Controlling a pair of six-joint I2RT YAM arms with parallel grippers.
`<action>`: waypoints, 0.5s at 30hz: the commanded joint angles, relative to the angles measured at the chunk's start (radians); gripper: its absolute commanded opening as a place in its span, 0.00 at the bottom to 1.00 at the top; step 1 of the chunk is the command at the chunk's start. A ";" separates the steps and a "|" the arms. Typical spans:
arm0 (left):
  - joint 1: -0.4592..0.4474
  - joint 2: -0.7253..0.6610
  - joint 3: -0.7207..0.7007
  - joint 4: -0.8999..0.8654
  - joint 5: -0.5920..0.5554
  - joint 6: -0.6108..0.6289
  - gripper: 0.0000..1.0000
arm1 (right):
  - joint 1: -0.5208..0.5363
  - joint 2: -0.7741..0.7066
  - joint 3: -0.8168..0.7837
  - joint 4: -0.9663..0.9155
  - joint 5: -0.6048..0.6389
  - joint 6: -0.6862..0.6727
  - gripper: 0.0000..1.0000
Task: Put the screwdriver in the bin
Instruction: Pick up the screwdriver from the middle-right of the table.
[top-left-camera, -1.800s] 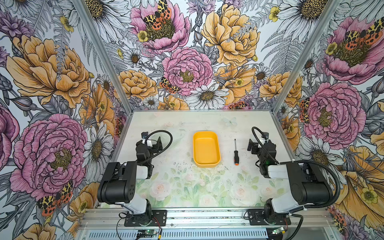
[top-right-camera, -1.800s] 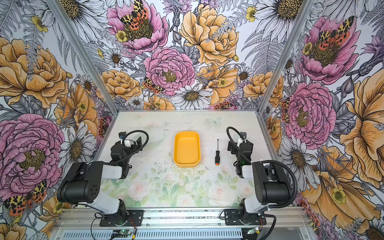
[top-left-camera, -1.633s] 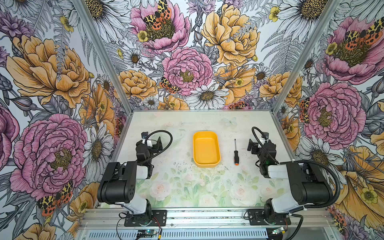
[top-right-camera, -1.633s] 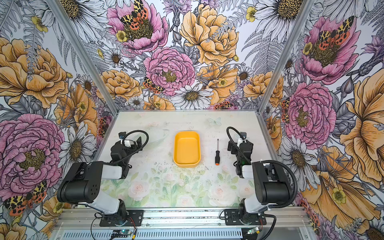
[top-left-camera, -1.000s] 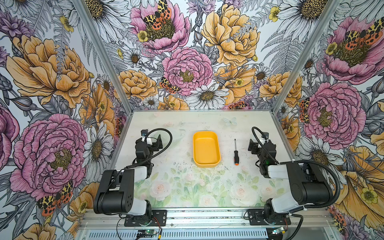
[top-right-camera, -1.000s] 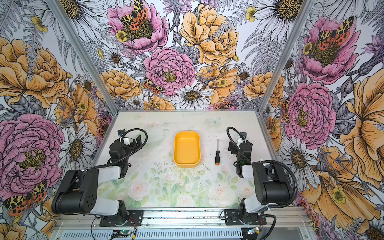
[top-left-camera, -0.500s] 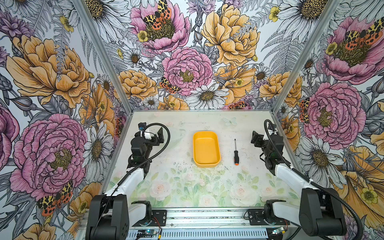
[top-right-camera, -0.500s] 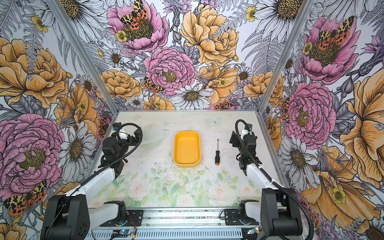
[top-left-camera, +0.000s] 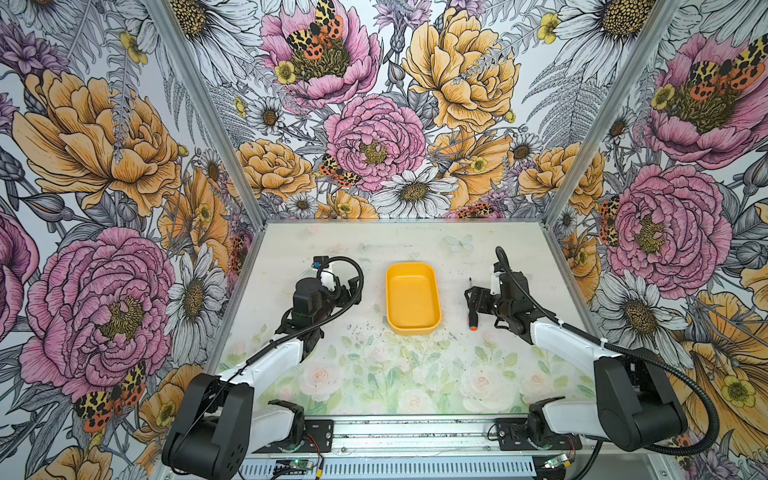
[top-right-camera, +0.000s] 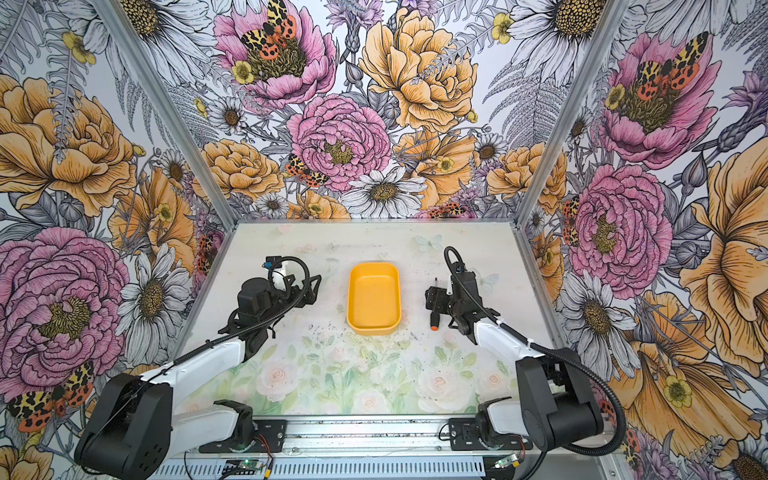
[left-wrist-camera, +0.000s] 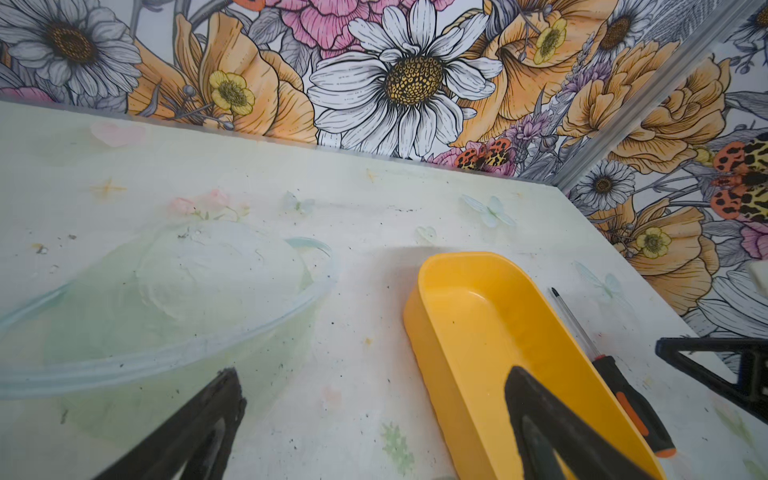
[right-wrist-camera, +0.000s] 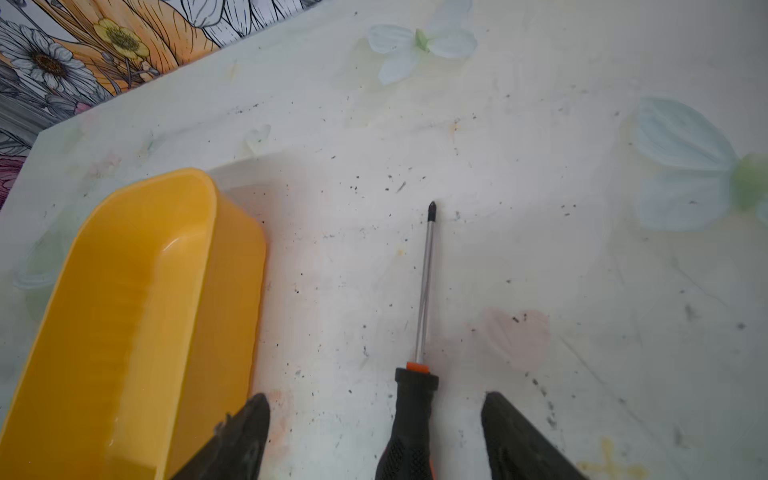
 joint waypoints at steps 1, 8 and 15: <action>0.001 0.015 -0.011 -0.012 0.039 -0.069 0.99 | 0.013 0.035 0.011 -0.021 0.017 0.034 0.78; 0.004 0.066 0.001 -0.031 0.080 -0.104 0.99 | 0.040 0.065 0.015 -0.069 0.050 0.039 0.71; 0.001 0.091 0.041 -0.135 0.094 -0.119 0.99 | 0.100 0.123 0.049 -0.125 0.123 0.048 0.67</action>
